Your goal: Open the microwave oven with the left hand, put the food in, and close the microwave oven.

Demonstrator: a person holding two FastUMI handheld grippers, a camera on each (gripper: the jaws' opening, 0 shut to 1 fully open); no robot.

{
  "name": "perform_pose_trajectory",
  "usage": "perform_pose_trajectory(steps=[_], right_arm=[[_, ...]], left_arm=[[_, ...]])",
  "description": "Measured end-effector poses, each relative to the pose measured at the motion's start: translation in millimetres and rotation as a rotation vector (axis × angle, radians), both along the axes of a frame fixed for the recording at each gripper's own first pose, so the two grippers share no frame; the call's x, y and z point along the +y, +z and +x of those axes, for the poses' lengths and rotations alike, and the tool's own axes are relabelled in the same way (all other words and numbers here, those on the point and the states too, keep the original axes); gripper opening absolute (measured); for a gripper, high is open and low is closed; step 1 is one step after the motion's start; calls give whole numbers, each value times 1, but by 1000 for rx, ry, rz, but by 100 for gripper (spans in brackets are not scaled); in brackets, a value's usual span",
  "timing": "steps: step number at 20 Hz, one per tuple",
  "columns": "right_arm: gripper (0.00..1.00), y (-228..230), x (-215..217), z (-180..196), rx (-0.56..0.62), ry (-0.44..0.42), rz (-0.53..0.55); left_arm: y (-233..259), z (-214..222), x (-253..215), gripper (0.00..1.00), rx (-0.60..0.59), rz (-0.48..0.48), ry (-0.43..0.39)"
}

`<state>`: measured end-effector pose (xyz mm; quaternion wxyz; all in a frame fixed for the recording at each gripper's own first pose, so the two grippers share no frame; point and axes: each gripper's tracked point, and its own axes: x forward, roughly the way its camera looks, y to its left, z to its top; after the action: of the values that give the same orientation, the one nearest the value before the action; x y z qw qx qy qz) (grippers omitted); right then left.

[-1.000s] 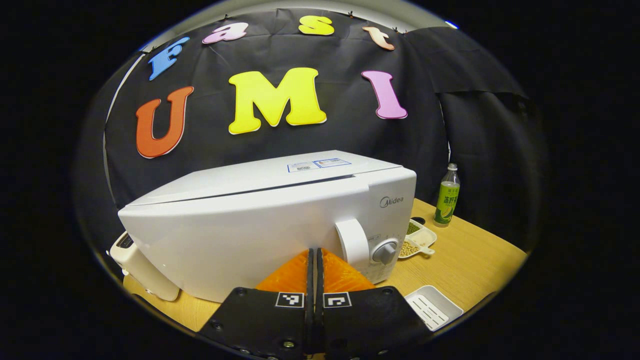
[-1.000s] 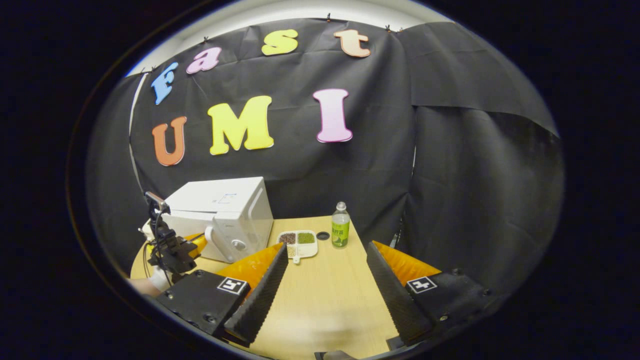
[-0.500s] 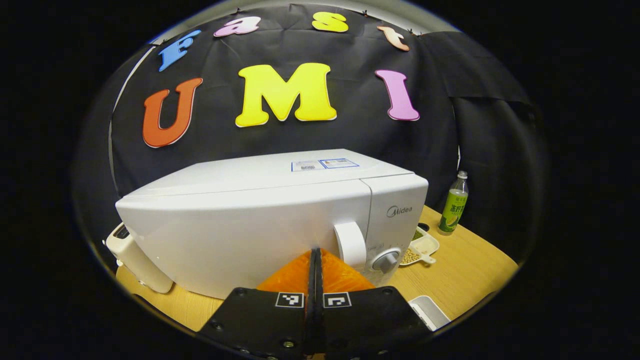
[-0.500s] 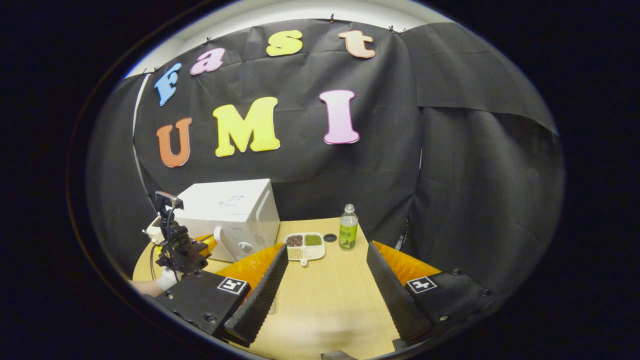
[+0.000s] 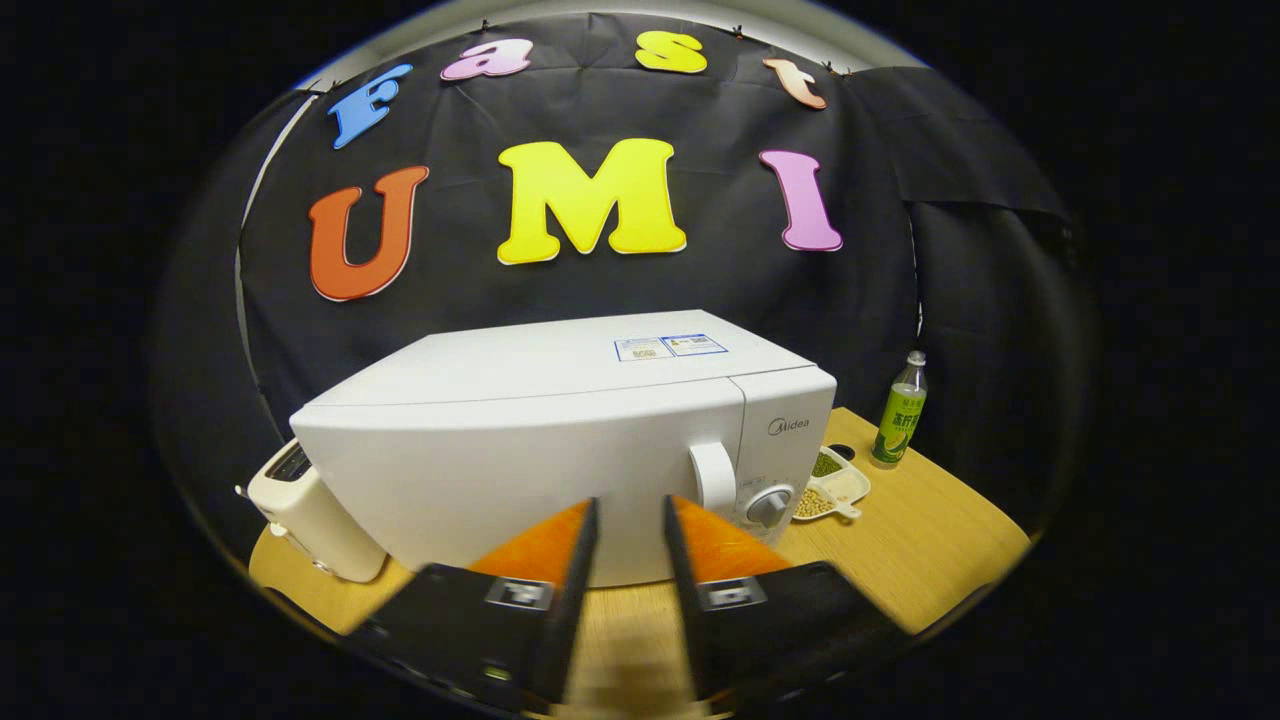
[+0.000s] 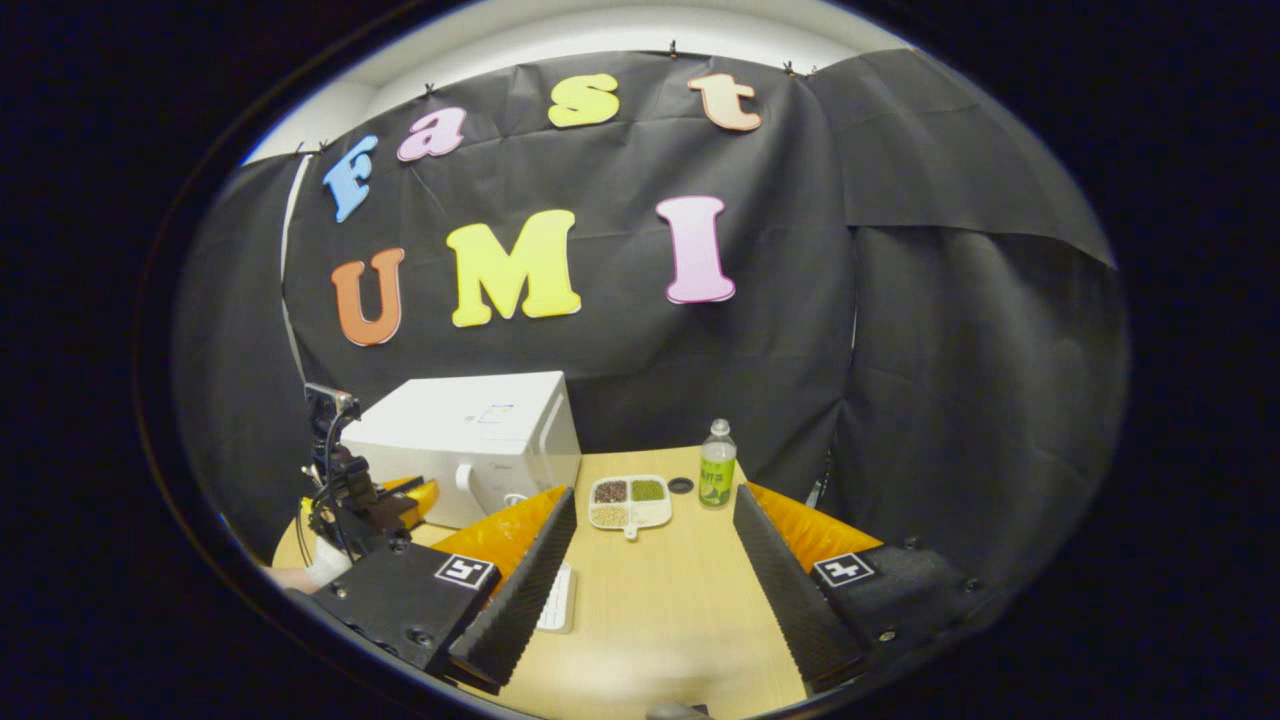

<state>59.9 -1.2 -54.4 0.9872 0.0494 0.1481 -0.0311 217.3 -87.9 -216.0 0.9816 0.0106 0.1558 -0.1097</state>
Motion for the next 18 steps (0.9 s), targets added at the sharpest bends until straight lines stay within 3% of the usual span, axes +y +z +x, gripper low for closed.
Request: perform_pose_trajectory(steps=[1, 2, 3, 4, 5, 6, 7, 8, 9, 10, 11, 12, 13, 16, 17, 18], right_arm=[[92, 1, 4, -1, -5, 4, 1], [100, 1, 6, -2, -10, 9, 3], [92, 3, 9, -5, -16, 12, 5], [92, 5, 12, -7, -22, 15, 9], [100, 6, 15, -8, -28, 18, 11], [92, 6, 17, -9, -34, 20, 12], [92, 7, 21, -10, -40, 22, 13], [100, 7, 23, -12, -47, 23, 12], [92, 8, 26, -13, -52, 22, 9], [100, 7, 29, -15, -53, 21, 11], [92, 8, 33, -16, -60, 23, 19], [100, 8, 35, -18, -64, 22, 21], [92, 8, 37, -20, -71, 18, 17], [92, 8, 45, -25, -85, 14, 1], [100, 7, 48, -28, -90, 14, -6], [92, 8, 51, -30, -96, 15, -13]], left_arm=[[9, -7, 8, 63, -15, 11, 19], [13, -13, 15, 95, -31, 16, 27], [18, -20, 18, 95, -30, 15, 28], [23, -27, 22, 95, -33, 19, 32], [31, -35, 27, 95, -43, 20, 31], [41, -44, 31, 97, -60, 19, 31], [53, -52, 36, 96, -78, 11, 29], [62, -61, 41, 97, -91, 0, 28], [71, -71, 46, 96, -98, -18, 30], [81, -81, 49, 97, -105, -36, 27], [92, -89, 56, 97, -118, -48, 32], [104, -98, 64, 96, -134, -51, 37], [113, -107, 72, 96, -147, -49, 47], [135, -137, 94, 97, -170, -51, 62], [138, -147, 100, 96, -170, -53, 69], [143, -156, 108, 96, -175, -54, 76]])
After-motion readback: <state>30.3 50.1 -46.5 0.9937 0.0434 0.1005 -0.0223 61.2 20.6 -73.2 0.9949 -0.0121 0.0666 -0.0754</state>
